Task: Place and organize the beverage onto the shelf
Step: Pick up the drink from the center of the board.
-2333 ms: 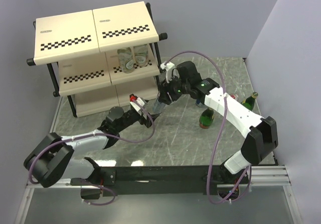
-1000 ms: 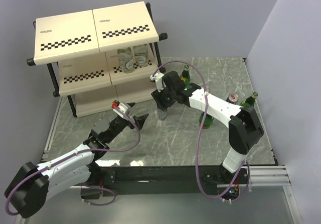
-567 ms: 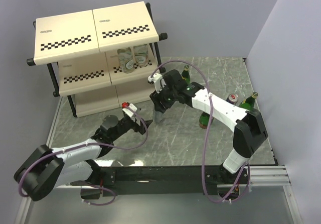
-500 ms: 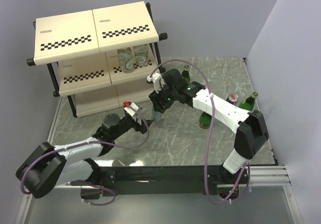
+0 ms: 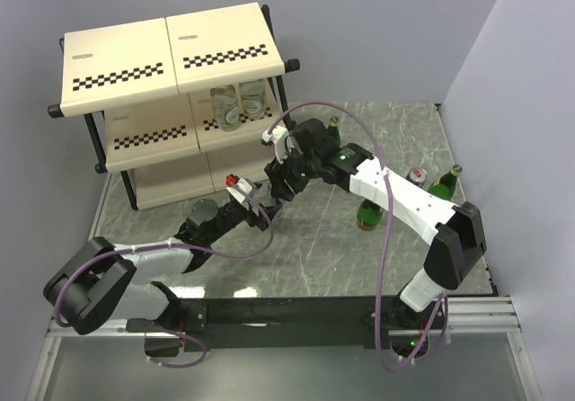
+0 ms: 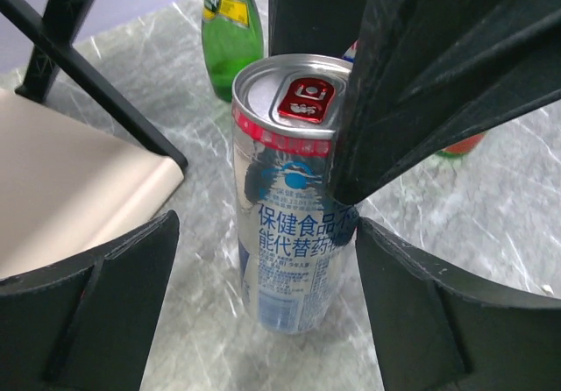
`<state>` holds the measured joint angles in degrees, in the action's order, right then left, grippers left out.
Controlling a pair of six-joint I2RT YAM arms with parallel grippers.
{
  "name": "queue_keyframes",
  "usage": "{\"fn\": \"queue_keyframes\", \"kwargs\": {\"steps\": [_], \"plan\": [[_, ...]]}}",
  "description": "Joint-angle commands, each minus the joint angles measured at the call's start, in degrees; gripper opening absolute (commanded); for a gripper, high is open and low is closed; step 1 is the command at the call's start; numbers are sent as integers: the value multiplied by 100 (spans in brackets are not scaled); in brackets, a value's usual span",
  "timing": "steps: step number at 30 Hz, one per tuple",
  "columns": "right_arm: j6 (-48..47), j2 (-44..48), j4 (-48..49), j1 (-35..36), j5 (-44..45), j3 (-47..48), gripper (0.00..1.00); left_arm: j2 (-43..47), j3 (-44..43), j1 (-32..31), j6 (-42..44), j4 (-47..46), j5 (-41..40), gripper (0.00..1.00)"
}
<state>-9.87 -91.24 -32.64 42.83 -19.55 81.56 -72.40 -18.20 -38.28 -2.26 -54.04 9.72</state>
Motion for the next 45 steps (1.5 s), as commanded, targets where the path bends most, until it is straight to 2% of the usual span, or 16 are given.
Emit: {"fn": "queue_keyframes", "kwargs": {"steps": [1, 15, 31, 38, 39, 40, 41, 42, 43, 45], "plan": [[301, 133, 232, 15, -119, 510, 0, -195, -35, -13, -2, -800, -119, 87], [521, -60, 92, 41, 346, 862, 0, -520, -158, -21, 103, -889, -84, 82], [328, -298, -119, 366, 1006, 1117, 0, -679, -518, -39, 525, -502, -31, 79], [213, -289, -76, 446, 1269, 1099, 0, -767, -659, -65, 604, -291, -40, 71], [213, -289, -76, 454, 1270, 1099, 0, -775, -694, -65, 595, -265, -57, 68], [213, -306, -84, 454, 1270, 1099, 0, -784, -711, -65, 613, -247, -31, 49], [205, -298, -84, 472, 1270, 1090, 0, -784, -738, -65, 604, -247, -40, 36], [187, -306, -76, 481, 1287, 1081, 0, -793, -738, -65, 578, -265, -49, 27], [178, -306, -58, 481, 1296, 1081, 0, -793, -729, -65, 586, -291, -49, 13], [161, -298, -67, 490, 1270, 1081, 1, -784, -729, -74, 543, -291, -93, 1]]}}
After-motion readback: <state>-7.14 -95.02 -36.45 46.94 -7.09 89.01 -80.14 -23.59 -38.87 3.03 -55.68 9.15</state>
